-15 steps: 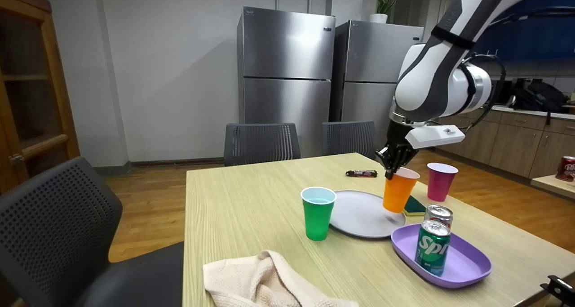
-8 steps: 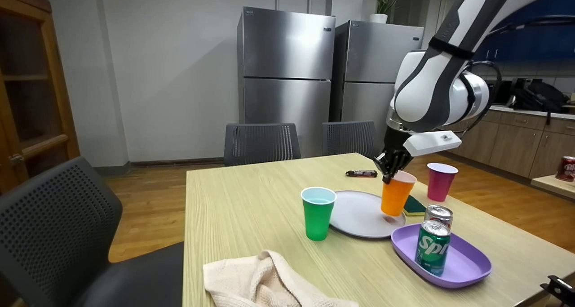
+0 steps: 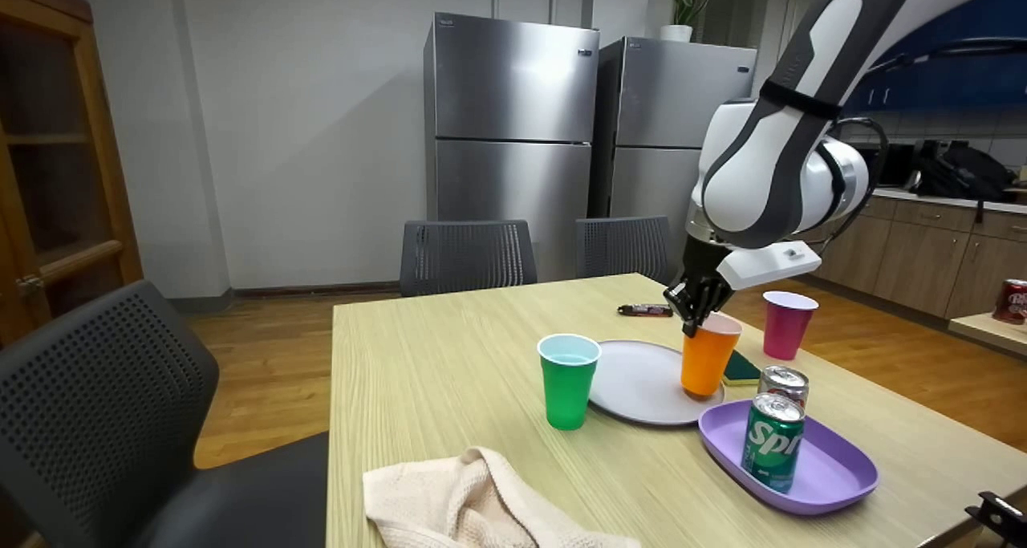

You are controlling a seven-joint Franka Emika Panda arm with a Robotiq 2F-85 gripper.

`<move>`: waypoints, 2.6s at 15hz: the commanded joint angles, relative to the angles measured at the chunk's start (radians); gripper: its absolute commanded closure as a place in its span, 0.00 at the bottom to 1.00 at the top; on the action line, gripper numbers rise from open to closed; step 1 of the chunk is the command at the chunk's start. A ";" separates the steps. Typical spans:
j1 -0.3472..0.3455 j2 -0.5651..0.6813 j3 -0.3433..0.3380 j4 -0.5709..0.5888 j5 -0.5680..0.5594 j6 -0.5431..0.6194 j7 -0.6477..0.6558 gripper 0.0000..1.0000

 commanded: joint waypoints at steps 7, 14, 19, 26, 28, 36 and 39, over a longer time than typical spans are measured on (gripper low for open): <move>-0.007 -0.050 -0.001 -0.007 -0.011 -0.013 0.005 0.32; -0.091 -0.113 0.037 0.023 0.033 -0.063 -0.019 0.00; -0.167 -0.106 0.043 0.085 0.068 -0.100 -0.029 0.00; -0.255 -0.046 0.028 0.190 0.128 -0.159 -0.018 0.00; -0.276 -0.016 0.022 0.232 0.150 -0.193 -0.005 0.00; -0.376 0.143 0.038 0.420 0.274 -0.293 -0.002 0.00; -0.395 0.209 0.030 0.498 0.287 -0.328 0.012 0.00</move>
